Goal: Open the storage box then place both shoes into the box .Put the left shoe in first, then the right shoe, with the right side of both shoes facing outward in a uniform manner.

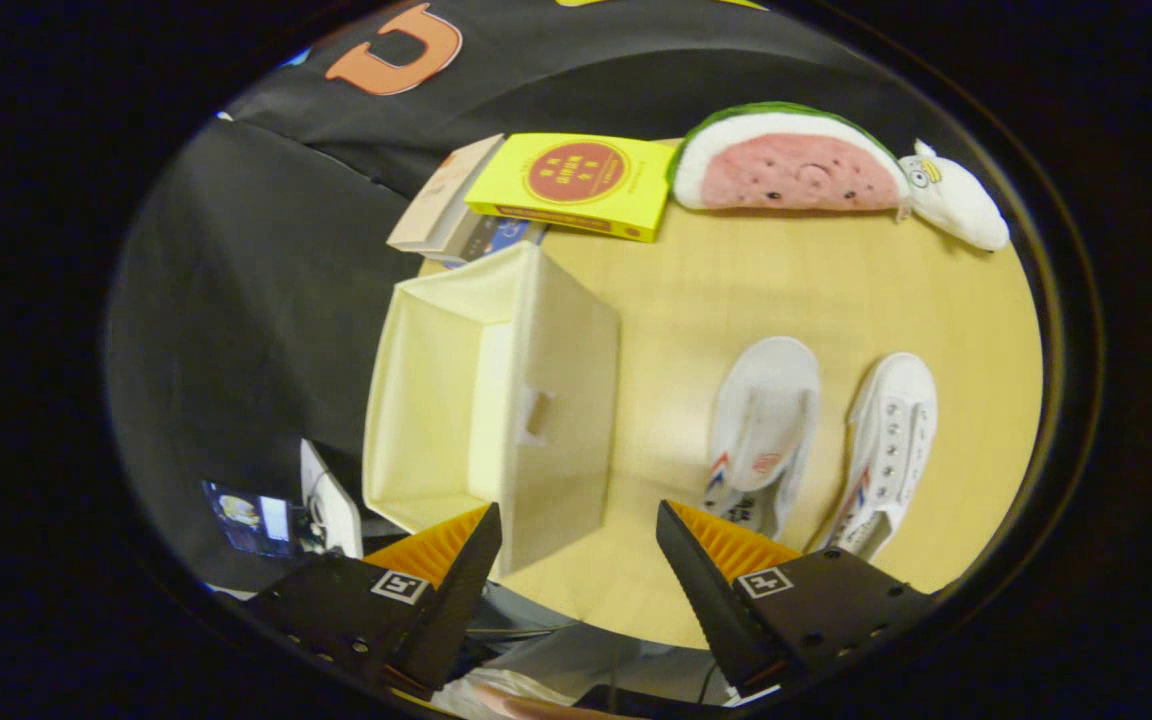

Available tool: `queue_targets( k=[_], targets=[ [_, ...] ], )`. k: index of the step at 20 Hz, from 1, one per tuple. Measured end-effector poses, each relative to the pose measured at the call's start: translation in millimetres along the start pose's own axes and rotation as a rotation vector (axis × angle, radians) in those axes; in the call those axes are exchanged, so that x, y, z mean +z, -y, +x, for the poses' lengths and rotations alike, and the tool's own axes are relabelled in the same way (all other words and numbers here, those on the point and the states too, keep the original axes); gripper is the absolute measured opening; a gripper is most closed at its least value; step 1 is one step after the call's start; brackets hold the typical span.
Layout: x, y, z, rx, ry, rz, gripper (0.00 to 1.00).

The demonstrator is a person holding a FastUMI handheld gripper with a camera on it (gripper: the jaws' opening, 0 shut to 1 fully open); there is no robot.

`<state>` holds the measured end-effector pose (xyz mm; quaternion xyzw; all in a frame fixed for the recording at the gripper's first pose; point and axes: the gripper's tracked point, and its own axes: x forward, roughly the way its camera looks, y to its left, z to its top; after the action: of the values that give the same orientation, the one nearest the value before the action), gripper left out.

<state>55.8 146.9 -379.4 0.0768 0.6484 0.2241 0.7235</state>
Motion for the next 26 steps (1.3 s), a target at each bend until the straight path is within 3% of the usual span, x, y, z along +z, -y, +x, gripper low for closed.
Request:
queue_targets(
  k=[7, 9, 14, 15, 17, 20, 21, 22, 26],
  targets=[
    [-27.7, 74.4, 16.6, -0.124, -0.084, -0.010, 0.93],
    [-27.7, 92.8, 27.5, -0.161, -0.104, -0.016, 0.85],
    [-8.6, 130.3, 52.9, -0.318, -0.110, -0.047, 0.76],
    [-3.1, 135.6, 56.6, -0.350, -0.105, -0.051, 0.70],
    [7.5, 144.0, 65.9, -0.390, -0.081, -0.047, 0.68],
    [14.2, 140.0, 82.2, -0.350, -0.041, -0.044, 0.56],
    [11.6, 136.4, 87.3, -0.322, -0.041, -0.025, 0.43],
    [9.3, 134.0, 90.4, -0.303, -0.040, -0.009, 0.36],
    [-0.3, 135.5, 95.3, -0.256, -0.056, 0.065, 0.21]
  ],
)
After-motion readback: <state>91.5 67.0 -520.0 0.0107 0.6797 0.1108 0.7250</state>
